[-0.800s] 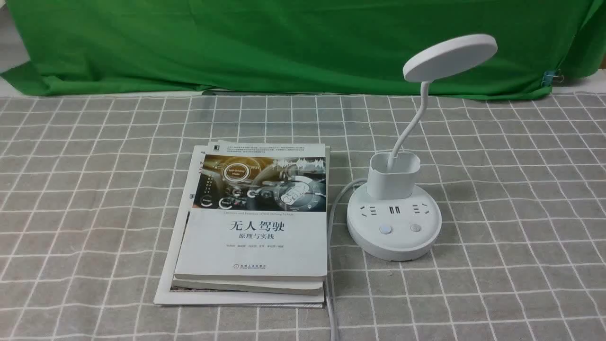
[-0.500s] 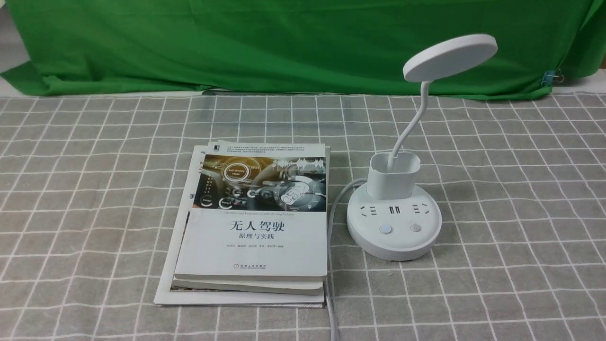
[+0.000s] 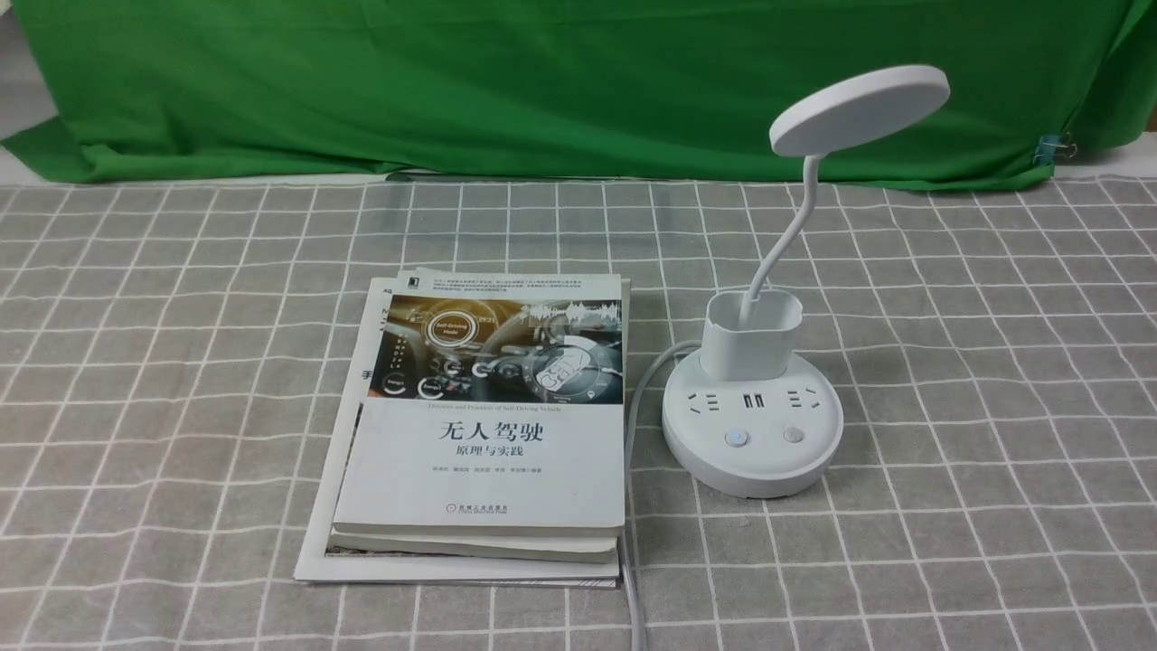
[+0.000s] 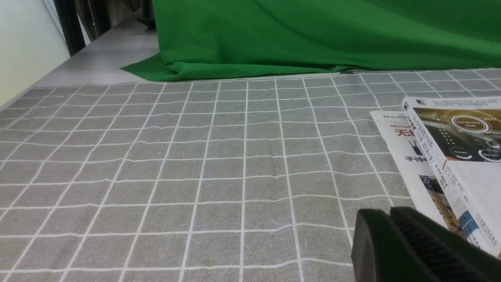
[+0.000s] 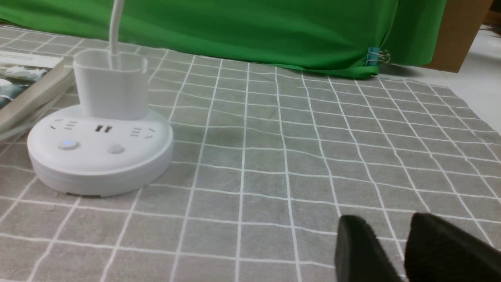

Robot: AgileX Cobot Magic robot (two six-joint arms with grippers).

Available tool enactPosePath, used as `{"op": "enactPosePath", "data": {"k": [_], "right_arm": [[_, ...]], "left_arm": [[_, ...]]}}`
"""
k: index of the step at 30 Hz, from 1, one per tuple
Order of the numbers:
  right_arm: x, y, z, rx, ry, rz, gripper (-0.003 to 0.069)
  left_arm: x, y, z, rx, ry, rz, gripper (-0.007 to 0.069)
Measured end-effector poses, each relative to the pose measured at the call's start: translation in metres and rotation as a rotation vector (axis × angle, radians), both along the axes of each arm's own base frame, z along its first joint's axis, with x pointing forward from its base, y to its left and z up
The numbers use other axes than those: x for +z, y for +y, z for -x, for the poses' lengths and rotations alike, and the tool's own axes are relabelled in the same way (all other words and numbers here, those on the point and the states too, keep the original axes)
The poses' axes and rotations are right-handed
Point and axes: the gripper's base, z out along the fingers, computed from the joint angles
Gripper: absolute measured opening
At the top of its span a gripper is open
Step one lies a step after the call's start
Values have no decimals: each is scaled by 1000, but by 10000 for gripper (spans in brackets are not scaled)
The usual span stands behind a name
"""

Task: Turn on the desk lamp on the grey coffee tablecloth with your hand.
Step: 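Press the button on the base of the white desk lamp with the right gripper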

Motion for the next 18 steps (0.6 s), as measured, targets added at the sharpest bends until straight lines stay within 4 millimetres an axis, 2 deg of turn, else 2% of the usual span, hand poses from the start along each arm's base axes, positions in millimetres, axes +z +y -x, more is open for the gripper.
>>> {"op": "enactPosePath", "data": {"k": [2, 4, 8, 9, 10, 15, 17, 18], "right_arm": [[1, 0, 0, -2, -11, -10, 242], [5, 0, -1, -12, -50, -110, 242], [19, 0, -1, -43, -178, -548, 242], [19, 0, -1, -43, -185, -548, 242], [24, -1, -1, -47, -223, -695, 242], [30, -3, 0, -39, -288, -828, 237], [29, -3, 0, -39, -281, -833, 213], [27, -2, -1, -37, -248, -818, 172]], "left_arm": [[0, 0, 0, 0, 0, 0, 19], [0, 0, 0, 0, 0, 0, 19], [0, 0, 0, 0, 0, 1, 19], [0, 0, 0, 0, 0, 1, 19], [0, 0, 0, 0, 0, 0, 19], [0, 0, 0, 0, 0, 0, 19], [0, 0, 0, 0, 0, 0, 19], [0, 0, 0, 0, 0, 0, 19]]}}
